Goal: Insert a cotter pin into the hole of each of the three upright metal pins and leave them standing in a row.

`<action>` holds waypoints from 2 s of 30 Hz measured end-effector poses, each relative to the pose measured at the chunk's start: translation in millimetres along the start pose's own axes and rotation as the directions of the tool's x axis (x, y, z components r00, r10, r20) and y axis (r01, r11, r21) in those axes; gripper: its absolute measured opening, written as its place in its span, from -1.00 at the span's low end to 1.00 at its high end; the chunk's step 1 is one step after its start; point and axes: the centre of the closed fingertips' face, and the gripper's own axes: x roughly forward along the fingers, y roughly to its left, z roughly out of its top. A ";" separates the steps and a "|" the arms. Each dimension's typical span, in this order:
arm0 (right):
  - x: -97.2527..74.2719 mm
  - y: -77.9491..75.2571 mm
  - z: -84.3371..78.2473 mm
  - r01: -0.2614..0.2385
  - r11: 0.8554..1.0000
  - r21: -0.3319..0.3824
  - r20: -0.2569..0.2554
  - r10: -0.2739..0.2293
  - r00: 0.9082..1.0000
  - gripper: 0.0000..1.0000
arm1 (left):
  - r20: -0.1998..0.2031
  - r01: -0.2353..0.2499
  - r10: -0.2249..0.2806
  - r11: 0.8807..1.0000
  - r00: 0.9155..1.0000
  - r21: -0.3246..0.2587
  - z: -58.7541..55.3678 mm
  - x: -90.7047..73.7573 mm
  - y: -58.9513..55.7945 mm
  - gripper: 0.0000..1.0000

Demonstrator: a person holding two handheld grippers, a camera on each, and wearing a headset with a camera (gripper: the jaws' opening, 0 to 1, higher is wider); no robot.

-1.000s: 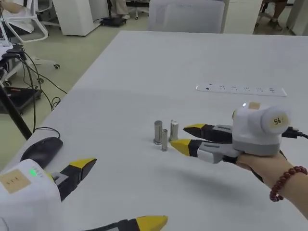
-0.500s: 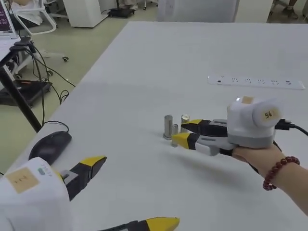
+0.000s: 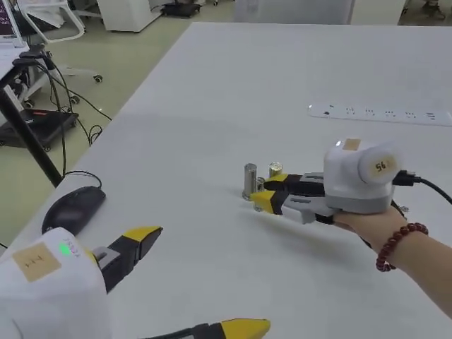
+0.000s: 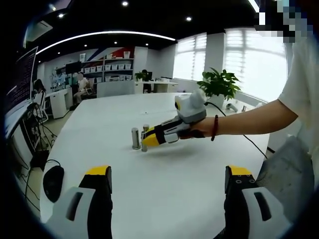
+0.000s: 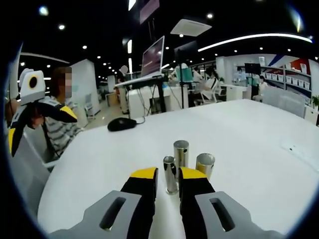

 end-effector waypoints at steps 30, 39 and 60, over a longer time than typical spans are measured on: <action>-4.0 6.8 -7.0 0.068 0.998 0.008 -0.044 -0.068 0.997 -0.79 | 0.009 -0.004 0.004 1.000 1.000 -0.008 2.3 -4.2 1.7 0.84; -23.0 12.2 -9.4 0.118 0.993 -0.015 -0.053 -0.119 0.991 -0.79 | 0.021 0.008 -0.008 1.000 1.000 -0.007 3.8 -5.8 -4.6 0.83; -67.5 25.6 -11.3 0.289 0.957 0.013 -0.050 -0.288 0.956 -0.79 | 0.064 0.053 -0.054 0.998 0.996 0.015 12.6 -10.9 -22.9 0.80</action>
